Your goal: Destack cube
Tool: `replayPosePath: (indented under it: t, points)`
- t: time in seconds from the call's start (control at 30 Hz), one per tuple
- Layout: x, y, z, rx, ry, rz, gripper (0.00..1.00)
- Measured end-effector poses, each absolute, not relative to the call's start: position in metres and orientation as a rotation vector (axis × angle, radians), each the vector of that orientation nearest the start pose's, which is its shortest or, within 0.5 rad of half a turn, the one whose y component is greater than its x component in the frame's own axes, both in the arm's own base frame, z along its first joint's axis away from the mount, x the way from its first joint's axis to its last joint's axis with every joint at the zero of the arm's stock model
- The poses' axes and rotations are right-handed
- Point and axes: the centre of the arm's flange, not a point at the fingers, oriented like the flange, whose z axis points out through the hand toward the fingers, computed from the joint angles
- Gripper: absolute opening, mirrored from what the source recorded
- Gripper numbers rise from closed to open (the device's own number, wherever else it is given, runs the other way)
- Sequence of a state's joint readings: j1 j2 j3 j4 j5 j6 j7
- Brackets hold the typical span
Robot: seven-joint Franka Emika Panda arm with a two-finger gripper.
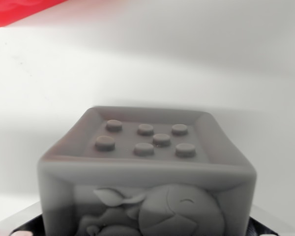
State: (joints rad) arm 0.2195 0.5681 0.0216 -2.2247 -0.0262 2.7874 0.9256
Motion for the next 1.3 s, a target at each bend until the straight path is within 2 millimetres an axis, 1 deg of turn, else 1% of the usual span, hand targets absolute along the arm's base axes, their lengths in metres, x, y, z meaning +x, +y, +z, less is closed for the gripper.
replayPosePath:
  t: [0.03, 1.3]
  points:
    - [0.5198, 0.1298, 0.1148, -2.971, 1.023, 0.009, 1.00]
    - [0.5202, 0.1298, 0.1160, -2.970, 1.023, 0.007, 1.00]
